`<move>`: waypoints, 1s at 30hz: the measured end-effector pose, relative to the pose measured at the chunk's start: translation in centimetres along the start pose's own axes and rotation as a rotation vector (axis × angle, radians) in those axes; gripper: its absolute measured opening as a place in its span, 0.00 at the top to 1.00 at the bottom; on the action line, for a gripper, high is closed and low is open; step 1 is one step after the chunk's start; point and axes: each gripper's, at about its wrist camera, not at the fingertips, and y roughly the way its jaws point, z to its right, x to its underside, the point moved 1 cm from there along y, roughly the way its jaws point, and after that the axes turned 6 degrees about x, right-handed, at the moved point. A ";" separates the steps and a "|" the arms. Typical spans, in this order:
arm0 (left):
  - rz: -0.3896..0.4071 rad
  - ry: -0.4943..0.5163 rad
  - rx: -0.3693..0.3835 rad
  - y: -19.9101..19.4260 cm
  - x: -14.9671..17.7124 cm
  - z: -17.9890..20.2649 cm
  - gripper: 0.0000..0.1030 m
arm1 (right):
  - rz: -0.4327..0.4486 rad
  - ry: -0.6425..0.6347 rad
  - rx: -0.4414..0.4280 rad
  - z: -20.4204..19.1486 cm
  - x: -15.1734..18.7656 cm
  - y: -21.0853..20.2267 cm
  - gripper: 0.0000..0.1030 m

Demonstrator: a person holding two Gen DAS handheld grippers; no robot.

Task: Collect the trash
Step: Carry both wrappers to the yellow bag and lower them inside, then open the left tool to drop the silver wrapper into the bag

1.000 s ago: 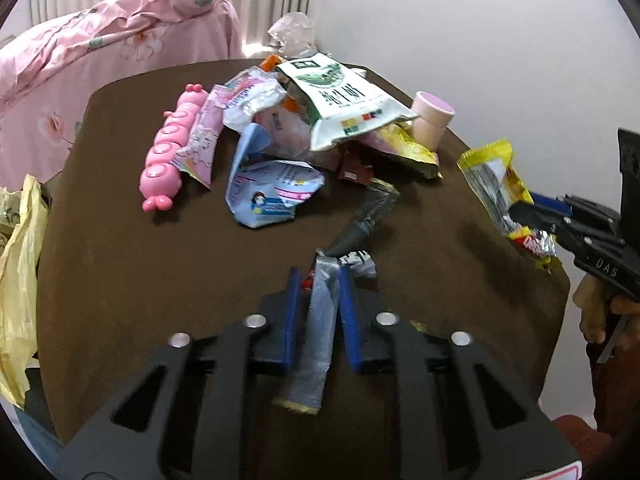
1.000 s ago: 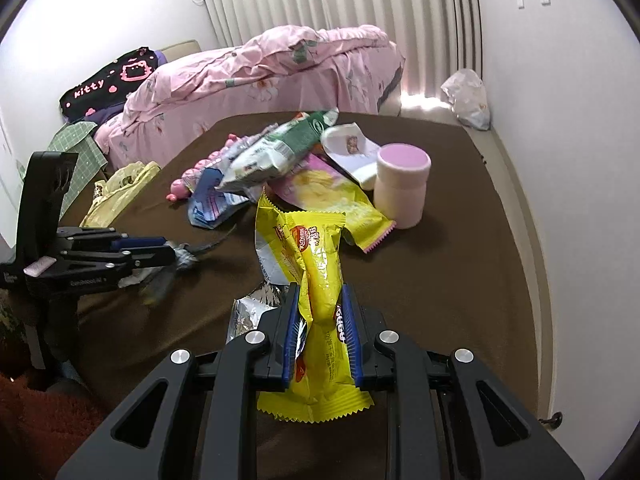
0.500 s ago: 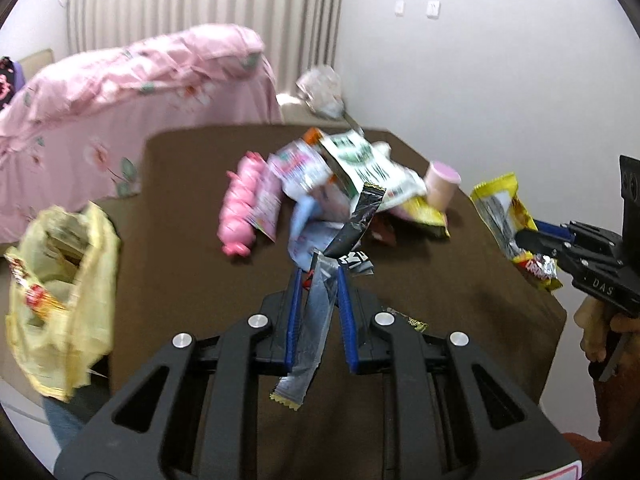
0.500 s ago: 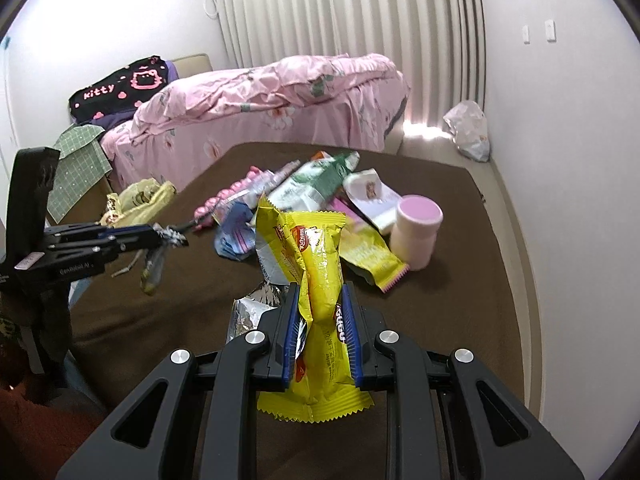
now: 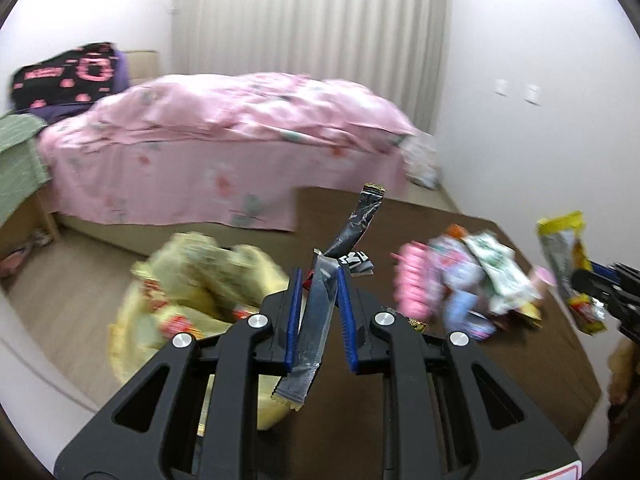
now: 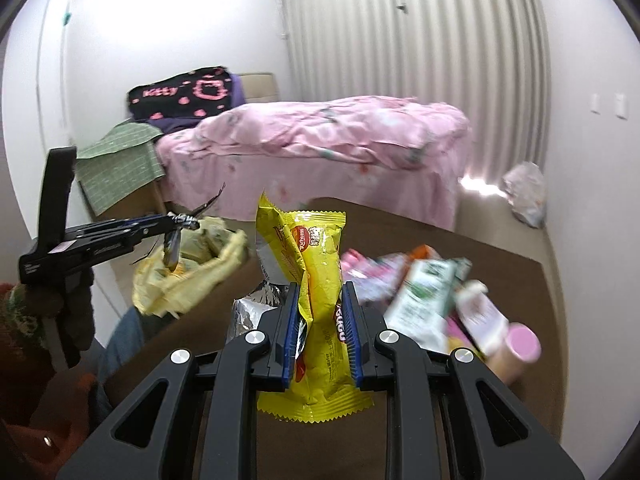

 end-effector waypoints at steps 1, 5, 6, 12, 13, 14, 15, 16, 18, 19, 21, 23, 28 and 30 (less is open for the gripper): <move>0.012 -0.011 -0.041 0.0 -0.1 -1.1 0.83 | 0.001 -0.012 -0.015 -0.6 -0.5 0.6 0.80; 0.034 -0.092 -0.163 0.2 0.5 -5.3 0.83 | -0.010 -0.058 -0.064 -2.8 -1.9 3.5 0.80; 0.033 -0.128 -0.186 0.6 1.0 -6.6 0.83 | -0.021 -0.074 -0.080 -3.4 -2.2 4.7 0.80; -0.085 -0.190 -0.209 5.0 4.4 -10.0 0.83 | -0.085 -0.108 -0.140 -5.2 -3.0 10.1 0.80; -0.105 -0.191 -0.216 5.8 4.8 -10.4 0.83 | -0.100 -0.104 -0.157 -5.4 -3.3 11.1 0.80; -0.119 -0.192 -0.225 6.5 5.1 -10.8 0.83 | -0.108 -0.100 -0.167 -5.6 -3.5 11.7 0.80; -0.135 -0.198 -0.235 7.4 5.5 -11.3 0.83 | -0.120 -0.096 -0.182 -5.9 -3.9 12.7 0.80; -0.146 -0.209 -0.240 8.1 5.9 -11.7 0.83 | -0.129 -0.097 -0.192 -6.3 -4.2 13.4 0.80; -0.169 -0.232 -0.246 9.3 6.4 -12.5 0.83 | -0.139 -0.110 -0.211 -7.4 -4.9 15.0 0.80; -0.178 -0.235 -0.249 9.7 6.8 -12.5 0.83 | -0.143 -0.116 -0.222 -8.0 -5.3 15.7 0.80; -0.198 -0.240 -0.246 10.6 7.5 -12.6 0.83 | -0.155 -0.117 -0.254 -9.4 -6.0 17.2 0.80; -0.206 -0.253 -0.240 10.9 8.1 -12.9 0.83 | -0.163 -0.125 -0.284 -11.2 -6.7 19.0 0.80; -0.159 -0.351 -0.211 9.9 7.9 -14.1 0.83 | -0.198 -0.122 -0.337 -14.4 -7.7 22.6 0.80; -0.143 -0.385 -0.192 9.3 7.8 -14.4 0.83 | -0.212 -0.106 -0.353 -15.3 -7.9 24.0 0.80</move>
